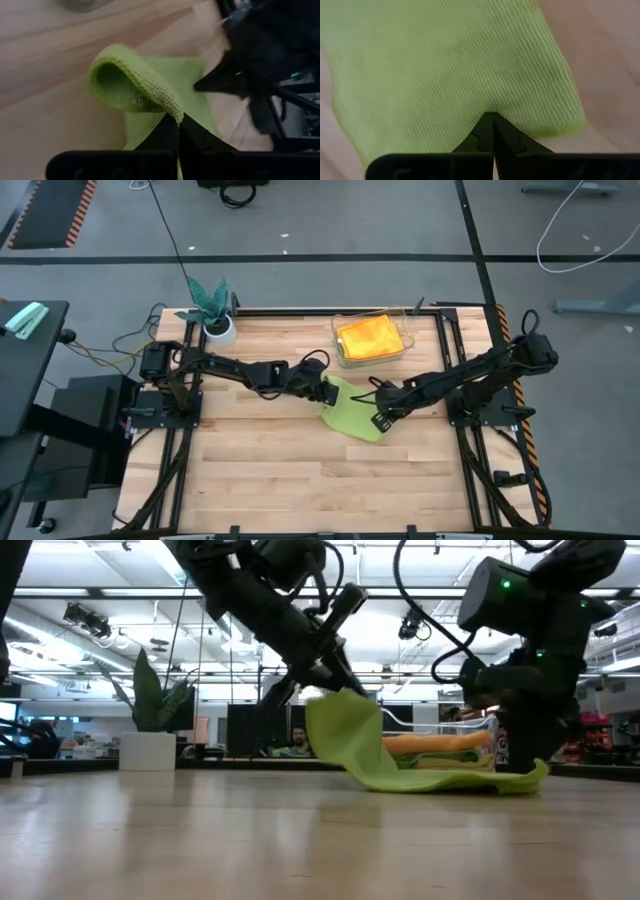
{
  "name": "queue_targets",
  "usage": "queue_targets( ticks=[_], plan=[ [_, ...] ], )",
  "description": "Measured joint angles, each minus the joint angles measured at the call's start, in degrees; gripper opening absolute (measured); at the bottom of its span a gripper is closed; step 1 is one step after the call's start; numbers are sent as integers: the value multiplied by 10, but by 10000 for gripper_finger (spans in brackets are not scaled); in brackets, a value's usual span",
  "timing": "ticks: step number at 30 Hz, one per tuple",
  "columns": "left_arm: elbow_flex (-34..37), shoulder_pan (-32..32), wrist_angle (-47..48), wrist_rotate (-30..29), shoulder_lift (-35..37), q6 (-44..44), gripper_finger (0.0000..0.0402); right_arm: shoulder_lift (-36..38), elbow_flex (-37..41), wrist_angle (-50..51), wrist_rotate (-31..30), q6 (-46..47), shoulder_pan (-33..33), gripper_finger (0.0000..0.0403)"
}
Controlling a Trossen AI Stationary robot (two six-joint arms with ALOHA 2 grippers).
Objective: Fold microfiber towels
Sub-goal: Fold the light green towel
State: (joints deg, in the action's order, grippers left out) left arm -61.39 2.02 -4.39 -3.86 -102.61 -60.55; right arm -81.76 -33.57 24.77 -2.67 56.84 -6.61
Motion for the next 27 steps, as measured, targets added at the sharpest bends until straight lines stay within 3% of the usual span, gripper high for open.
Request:
queue_targets(
  ticks=[6,13,27],
  plan=[
    [-31,0,-3,0,0,19,4,-18,2,-73,4,4,5,2],
    [-33,0,8,21,-16,21,4,-11,2,-65,3,1,24,1],
    [-48,-7,-11,48,-43,2,4,82,-3,-30,-15,-11,23,1]
  ],
)
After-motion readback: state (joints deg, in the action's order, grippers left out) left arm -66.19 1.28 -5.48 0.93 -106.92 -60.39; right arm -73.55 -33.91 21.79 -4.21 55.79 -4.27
